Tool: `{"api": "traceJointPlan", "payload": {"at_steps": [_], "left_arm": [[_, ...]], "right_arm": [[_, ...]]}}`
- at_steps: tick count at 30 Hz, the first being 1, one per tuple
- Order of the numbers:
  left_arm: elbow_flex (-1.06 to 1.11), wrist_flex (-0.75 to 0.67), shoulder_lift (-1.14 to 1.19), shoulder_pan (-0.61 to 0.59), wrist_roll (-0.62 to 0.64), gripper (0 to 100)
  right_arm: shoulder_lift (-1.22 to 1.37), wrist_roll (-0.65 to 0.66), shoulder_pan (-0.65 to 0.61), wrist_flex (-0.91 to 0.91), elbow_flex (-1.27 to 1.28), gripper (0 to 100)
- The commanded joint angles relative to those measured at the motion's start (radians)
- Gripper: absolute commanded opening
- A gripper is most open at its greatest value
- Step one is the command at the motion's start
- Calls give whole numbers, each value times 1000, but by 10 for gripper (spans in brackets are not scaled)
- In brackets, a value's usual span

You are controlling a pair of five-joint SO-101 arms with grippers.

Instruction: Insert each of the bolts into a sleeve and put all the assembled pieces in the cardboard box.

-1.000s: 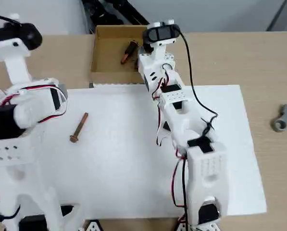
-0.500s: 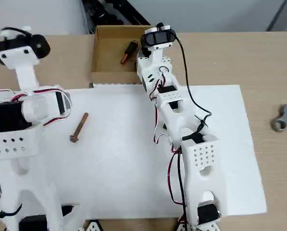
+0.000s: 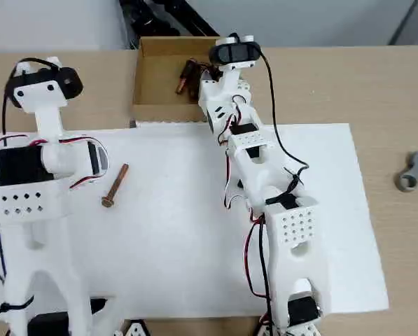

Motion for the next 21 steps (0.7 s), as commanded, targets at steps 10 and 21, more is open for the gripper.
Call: {"api": "traceJointPlan", "payload": {"at_steps": [10, 21], "left_arm": [[61, 17, -2, -3, -144, 144], [114, -25, 238, -5, -221, 141]], "right_arm": [[-220, -14, 5, 420, -66, 162], [-526, -14, 15, 957, -66, 162]]}}
